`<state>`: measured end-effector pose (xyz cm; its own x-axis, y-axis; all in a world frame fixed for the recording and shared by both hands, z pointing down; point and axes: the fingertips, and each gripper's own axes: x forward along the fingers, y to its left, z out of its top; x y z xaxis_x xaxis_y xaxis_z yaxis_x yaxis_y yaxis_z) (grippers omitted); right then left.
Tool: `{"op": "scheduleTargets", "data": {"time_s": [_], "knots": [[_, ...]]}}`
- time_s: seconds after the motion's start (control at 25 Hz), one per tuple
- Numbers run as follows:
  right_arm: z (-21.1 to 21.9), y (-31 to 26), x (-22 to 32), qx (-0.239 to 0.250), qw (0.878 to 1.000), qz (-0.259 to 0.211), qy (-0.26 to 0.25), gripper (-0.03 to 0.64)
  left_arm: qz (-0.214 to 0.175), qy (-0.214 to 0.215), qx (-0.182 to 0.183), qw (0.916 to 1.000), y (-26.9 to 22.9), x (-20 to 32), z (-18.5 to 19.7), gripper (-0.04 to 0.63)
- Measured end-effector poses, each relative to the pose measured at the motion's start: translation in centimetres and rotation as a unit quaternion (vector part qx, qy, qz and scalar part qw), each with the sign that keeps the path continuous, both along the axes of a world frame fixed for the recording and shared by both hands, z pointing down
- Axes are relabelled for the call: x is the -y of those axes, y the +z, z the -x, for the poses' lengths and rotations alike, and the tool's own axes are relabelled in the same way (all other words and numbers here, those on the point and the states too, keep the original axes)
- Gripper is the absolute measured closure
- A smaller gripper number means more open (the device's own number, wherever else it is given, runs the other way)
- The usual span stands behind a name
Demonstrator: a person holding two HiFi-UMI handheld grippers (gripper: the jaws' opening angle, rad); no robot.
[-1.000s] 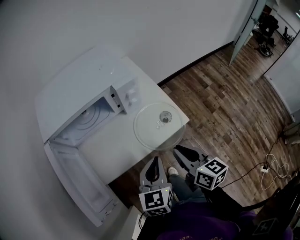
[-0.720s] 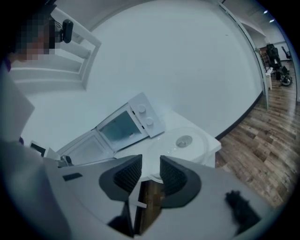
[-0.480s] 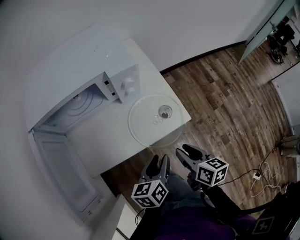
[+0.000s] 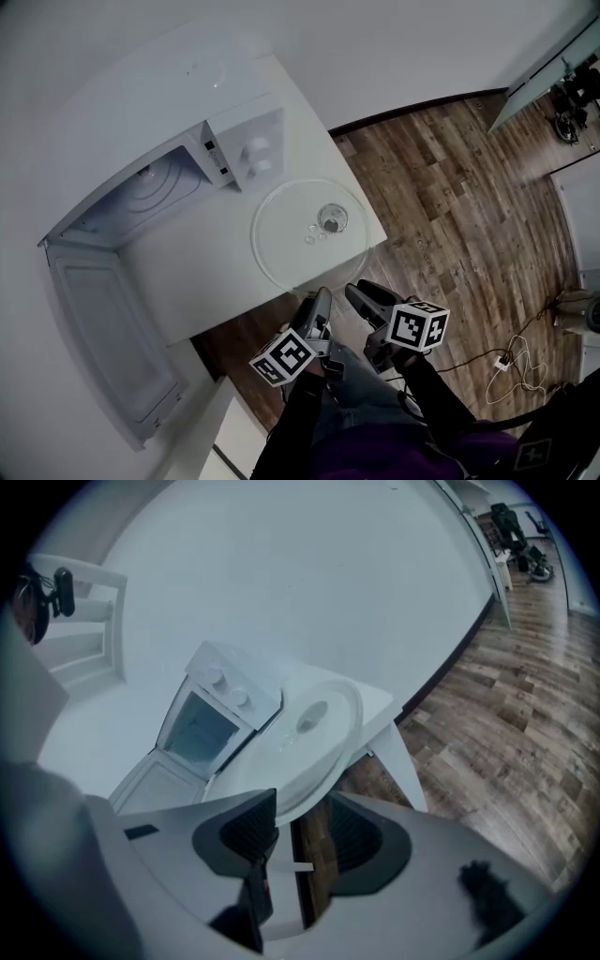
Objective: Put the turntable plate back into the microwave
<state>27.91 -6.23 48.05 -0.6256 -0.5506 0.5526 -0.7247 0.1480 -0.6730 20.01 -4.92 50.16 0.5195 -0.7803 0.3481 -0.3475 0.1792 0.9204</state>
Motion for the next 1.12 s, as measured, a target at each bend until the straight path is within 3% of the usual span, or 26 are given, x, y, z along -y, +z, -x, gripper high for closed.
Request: {"op": "scheduleTargets", "data": {"time_s": [0.36,0.68,1.12], "knots": [[1.1,2.2,1.3,0.061,0.997,0.045,0.023,0.451,-0.005,-0.039,-0.048,0.9981,0.7,2.0,-0.5,0.414],[1.5,2.9,1.4,0.079,0.995,0.052,0.033,0.453,0.002,-0.065,-0.038,0.9971,1.2,2.9,-0.5,0.443],[1.9,2.5,1.4,0.125,0.989,0.067,0.035,0.502,0.002,-0.078,-0.059,0.9952,1.1,2.8,-0.6,0.477]]}}
